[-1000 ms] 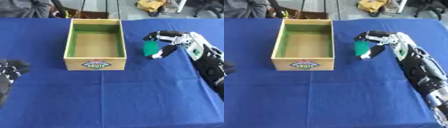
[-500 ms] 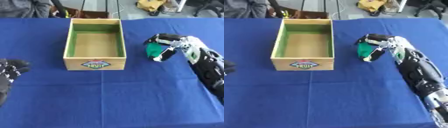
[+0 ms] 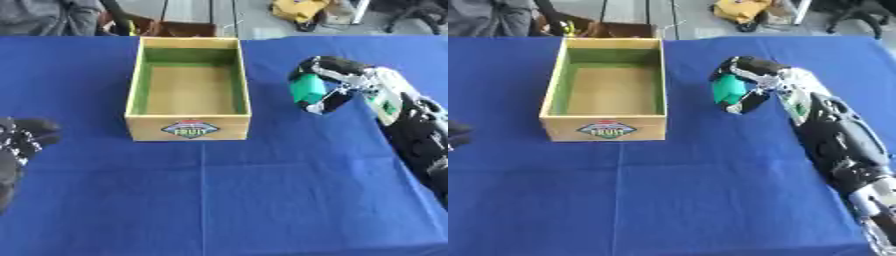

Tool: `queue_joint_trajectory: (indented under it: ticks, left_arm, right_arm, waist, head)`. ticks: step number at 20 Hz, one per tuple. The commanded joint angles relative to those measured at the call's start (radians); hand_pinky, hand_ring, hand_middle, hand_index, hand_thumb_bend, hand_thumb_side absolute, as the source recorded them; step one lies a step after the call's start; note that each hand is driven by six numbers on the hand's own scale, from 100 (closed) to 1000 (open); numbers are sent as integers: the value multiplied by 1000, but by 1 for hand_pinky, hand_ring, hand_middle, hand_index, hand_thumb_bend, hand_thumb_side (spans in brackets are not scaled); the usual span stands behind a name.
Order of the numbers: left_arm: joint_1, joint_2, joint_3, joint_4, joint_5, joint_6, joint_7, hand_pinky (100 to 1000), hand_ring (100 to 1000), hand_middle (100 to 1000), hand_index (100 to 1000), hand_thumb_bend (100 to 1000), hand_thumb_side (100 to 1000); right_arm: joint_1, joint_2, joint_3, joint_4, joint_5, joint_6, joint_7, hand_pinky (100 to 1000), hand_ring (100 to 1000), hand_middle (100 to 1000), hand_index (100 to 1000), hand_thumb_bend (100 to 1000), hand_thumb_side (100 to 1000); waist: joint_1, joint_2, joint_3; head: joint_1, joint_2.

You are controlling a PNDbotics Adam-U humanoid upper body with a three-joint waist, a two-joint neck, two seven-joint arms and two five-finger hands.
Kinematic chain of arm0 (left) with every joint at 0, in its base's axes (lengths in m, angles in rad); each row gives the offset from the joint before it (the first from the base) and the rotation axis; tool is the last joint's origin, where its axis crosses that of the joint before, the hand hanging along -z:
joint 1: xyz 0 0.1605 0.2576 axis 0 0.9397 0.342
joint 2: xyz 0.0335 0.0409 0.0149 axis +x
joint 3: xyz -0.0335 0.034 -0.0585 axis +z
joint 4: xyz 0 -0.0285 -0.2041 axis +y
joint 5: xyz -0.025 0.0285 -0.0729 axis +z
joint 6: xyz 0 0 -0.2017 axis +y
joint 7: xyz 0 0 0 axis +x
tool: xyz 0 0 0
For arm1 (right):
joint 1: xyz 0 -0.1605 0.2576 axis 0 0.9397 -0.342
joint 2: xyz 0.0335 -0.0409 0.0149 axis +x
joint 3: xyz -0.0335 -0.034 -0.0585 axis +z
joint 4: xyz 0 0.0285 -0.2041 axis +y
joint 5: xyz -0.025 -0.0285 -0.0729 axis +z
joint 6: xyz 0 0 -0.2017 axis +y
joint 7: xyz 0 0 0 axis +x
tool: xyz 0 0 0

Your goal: Pick up objects on the table and place them in the box.

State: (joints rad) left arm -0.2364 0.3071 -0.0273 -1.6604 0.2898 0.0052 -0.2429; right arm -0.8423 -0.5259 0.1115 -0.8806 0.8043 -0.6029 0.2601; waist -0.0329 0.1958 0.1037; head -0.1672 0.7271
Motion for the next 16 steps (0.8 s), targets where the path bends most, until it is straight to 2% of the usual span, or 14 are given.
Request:
queue_joint_trajectory:
  ticks: [1, 5, 8, 12, 16]
  left_arm:
    - [-6, 12, 6, -11, 2, -2, 2, 834, 793, 617, 679, 385, 1000]
    - [-3, 13, 5, -10, 1, -1, 2, 833, 793, 617, 679, 387, 1000]
    - [-3, 11, 1, -9, 1, 1, -2, 834, 793, 616, 679, 388, 1000]
    - [-3, 8, -4, -7, 2, 2, -6, 833, 793, 616, 679, 390, 1000]
    - [-14, -1, -13, -7, 4, 5, -14, 833, 792, 616, 679, 392, 1000]
  right_arm:
    - [-35, -51, -1, -83, -44, 1, -15, 679, 657, 320, 794, 100, 100]
    - [-69, -54, 8, -156, -97, 8, -12, 679, 655, 322, 797, 100, 100]
    - [-113, -28, 27, -190, -120, 5, 11, 679, 655, 324, 799, 100, 100]
    - [-168, 22, 41, -192, -142, 6, 40, 680, 656, 326, 799, 100, 100]
    - [-200, 72, 50, -147, -130, 9, 68, 683, 661, 328, 800, 100, 100]
  waist:
    - [-1, -18, -2]
    - [-8, -24, -4]
    - [-9, -30, 2]
    - [-11, -38, 30]
    - [-13, -38, 73]
  head:
    - [5, -7]
    - [6, -7]
    - [0, -8]
    - [-13, -7]
    - [-22, -17]
